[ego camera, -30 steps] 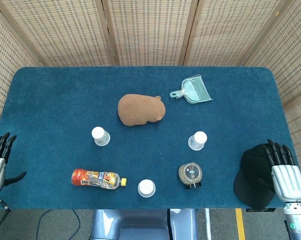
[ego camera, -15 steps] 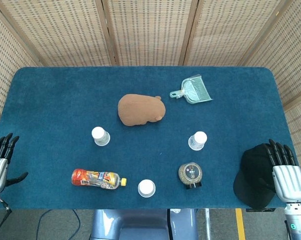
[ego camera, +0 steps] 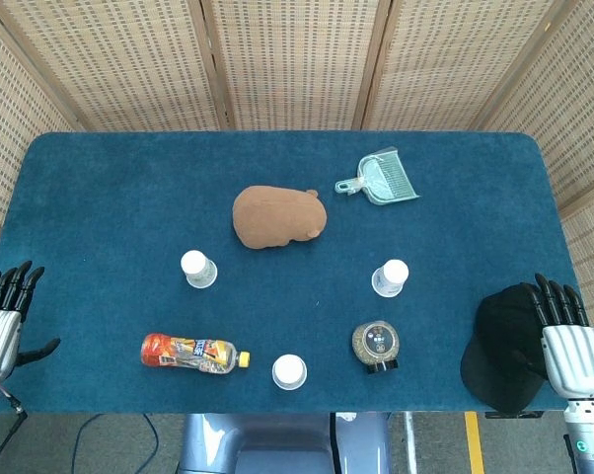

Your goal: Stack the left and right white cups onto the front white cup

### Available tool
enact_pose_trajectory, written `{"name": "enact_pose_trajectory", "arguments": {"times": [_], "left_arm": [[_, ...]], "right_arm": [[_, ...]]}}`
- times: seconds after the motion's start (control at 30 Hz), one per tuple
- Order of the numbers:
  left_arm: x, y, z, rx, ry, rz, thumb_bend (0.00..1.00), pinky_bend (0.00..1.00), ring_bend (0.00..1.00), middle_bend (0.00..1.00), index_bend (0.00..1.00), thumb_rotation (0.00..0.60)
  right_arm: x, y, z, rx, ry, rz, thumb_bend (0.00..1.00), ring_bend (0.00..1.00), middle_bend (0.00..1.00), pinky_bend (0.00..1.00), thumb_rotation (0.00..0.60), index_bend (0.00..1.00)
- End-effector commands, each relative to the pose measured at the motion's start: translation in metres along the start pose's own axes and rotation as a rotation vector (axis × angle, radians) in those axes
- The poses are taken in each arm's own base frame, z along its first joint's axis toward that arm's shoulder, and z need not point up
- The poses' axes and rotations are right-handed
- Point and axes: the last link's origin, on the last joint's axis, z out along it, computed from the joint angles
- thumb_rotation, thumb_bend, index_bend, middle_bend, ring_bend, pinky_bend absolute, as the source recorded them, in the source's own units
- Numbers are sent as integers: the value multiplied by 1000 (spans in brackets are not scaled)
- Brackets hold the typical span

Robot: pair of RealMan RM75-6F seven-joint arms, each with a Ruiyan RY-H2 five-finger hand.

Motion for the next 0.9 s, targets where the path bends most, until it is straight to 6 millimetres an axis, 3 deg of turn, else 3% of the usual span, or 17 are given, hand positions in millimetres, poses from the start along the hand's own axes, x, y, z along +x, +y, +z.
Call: {"name": "enact_pose_trajectory", "arguments": {"times": [0.03, 0.13, 0.3, 0.47, 0.77, 0.9], "left_arm": [[4, 3, 11, -17, 2, 8, 127, 0, 0, 0, 101, 600], [12, 10, 32, -55, -4, 29, 202, 0, 0, 0, 167, 600], [24, 28, 77, -110, -47, 56, 224, 5, 0, 0, 272, 600], [26, 66, 138, -168, -107, 100, 234, 15, 0, 0, 313, 600], [11, 101, 175, -199, -196, 137, 234, 16, 0, 0, 293, 600], [-5, 120, 192, -216, -257, 164, 236, 16, 0, 0, 290, 600]], "right_arm": [[0, 0, 1, -1, -3, 0, 0, 0, 0, 0, 600, 96], [-2, 1, 2, -1, -9, 2, 0, 0, 0, 0, 600, 96], [-3, 4, 4, -14, -24, 9, 0, 0, 0, 0, 600, 96], [-6, 11, 11, -45, -44, 18, 0, 0, 0, 0, 600, 97], [-10, 19, 16, -74, -59, 27, 0, 0, 0, 0, 600, 100], [-11, 23, 18, -87, -61, 30, 0, 0, 0, 0, 600, 100]]}}
